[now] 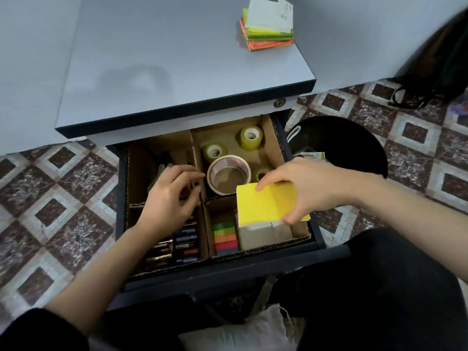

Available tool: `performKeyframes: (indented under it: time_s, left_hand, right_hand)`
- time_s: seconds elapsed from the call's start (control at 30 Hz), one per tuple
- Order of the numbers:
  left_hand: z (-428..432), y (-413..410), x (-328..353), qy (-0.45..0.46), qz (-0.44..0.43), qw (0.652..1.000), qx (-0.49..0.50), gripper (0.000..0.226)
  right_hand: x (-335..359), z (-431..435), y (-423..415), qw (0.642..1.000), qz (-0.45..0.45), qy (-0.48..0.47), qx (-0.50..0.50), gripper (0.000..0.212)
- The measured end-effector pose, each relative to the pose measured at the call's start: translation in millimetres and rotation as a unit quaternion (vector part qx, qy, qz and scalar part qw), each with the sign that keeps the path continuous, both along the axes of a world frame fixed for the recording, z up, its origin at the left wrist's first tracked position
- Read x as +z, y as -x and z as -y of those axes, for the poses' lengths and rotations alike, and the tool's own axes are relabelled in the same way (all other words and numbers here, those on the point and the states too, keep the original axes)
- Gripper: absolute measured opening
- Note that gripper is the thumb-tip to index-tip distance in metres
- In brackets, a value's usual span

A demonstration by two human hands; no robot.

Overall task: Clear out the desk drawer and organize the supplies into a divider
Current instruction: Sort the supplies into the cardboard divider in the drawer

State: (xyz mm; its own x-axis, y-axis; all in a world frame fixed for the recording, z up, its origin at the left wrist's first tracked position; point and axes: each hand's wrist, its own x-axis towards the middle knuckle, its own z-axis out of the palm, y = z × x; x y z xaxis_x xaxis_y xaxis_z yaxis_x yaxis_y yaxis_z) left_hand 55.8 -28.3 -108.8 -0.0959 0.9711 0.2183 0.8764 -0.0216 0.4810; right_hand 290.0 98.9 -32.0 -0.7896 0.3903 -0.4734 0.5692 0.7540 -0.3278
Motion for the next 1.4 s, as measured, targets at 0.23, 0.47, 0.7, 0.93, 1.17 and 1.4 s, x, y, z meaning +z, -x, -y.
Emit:
performKeyframes:
  time_s: [0.23, 0.47, 0.7, 0.93, 1.17, 1.4]
  left_hand:
    - [-14.6, -9.7, -18.0, 0.064, 0.008, 0.996, 0.055, 0.052]
    - [-14.1, -5.6, -19.8, 0.064, 0.008, 0.997, 0.039, 0.071]
    - [-14.9, -7.1, -22.3, 0.055, -0.012, 0.998, 0.039, 0.071]
    - [-14.5, -7.5, -23.1, 0.055, -0.018, 0.997, 0.042, 0.071]
    - [-14.2, -6.1, -23.1, 0.063, -0.010, 0.997, 0.037, 0.072]
    - [-13.9, -6.7, -22.3, 0.071, -0.005, 0.997, 0.036, 0.069]
  right_hand:
    - [-33.4, 14.1, 22.1, 0.987, 0.132, 0.028, 0.082, 0.069]
    - [-59.9, 15.4, 32.1, 0.978, 0.176, 0.008, 0.110, 0.084]
    - [-64.4, 20.6, 33.5, 0.962, 0.176, -0.108, 0.178, 0.080]
    - [-71.6, 26.1, 32.7, 0.970, 0.117, -0.127, 0.169, 0.080]
    - [-73.3, 27.5, 30.1, 0.977, 0.170, -0.071, 0.111, 0.033]
    - [-62.1, 39.6, 33.8, 0.976, 0.163, -0.101, 0.100, 0.043]
